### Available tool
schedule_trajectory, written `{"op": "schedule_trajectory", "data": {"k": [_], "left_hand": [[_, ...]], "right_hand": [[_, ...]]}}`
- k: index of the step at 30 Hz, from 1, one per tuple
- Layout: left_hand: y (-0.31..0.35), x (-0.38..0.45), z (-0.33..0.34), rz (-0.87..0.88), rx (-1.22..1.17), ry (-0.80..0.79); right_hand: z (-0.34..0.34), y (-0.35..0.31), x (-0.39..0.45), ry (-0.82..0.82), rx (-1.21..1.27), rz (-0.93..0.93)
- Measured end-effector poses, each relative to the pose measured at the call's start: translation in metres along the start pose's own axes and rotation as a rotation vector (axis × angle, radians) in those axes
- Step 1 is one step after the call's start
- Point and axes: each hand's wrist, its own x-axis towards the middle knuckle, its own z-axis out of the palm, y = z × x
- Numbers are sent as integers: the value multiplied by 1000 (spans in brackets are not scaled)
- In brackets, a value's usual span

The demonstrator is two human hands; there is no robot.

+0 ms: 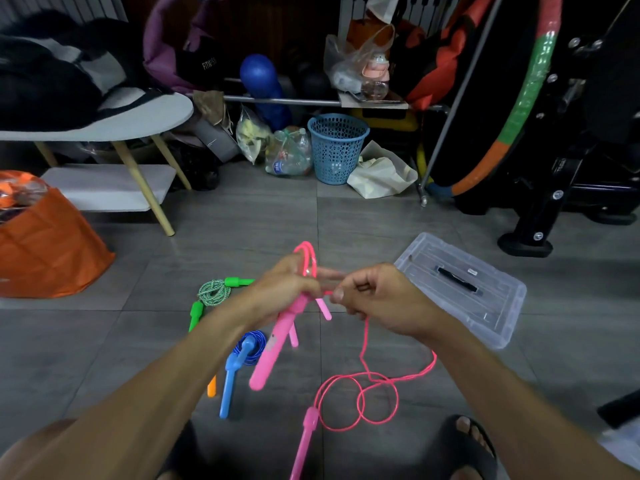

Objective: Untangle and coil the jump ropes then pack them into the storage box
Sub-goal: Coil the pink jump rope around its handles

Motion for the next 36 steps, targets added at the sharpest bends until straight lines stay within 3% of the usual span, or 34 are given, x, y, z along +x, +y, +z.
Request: {"op": "schedule_trajectory", "data": {"k": [3,8,12,17,22,24,29,33,35,36], "left_hand": [[-2,-3,-2,-93,265,-87],[0,-4,-4,-129,318,-115],[-4,-4,0,-139,331,-198],[-3,-7,14,-116,135,-338],[0,-6,3,-65,-338,-387],[3,-6,0,-35,-520,-328],[16,-9,-10,15,-778,-5],[15,-6,-18,23,-887,101],[11,-4,-20,24,-911,109],[11,-3,-20,30,-910,98]], "right_hand": [[-8,-6,-2,31,88,12],[-29,-3,-3,173,-26,32],[-29,-3,-2,294,-94,-88],[-19,-4,6,367,-38,-180],[-27,13,15,357,20,-129],[-35,26,16,299,14,-16],[-48,55,10,245,-96,221],[-45,39,3,297,364,93],[-39,28,1,258,351,51],[-36,26,1,232,228,50]]}}
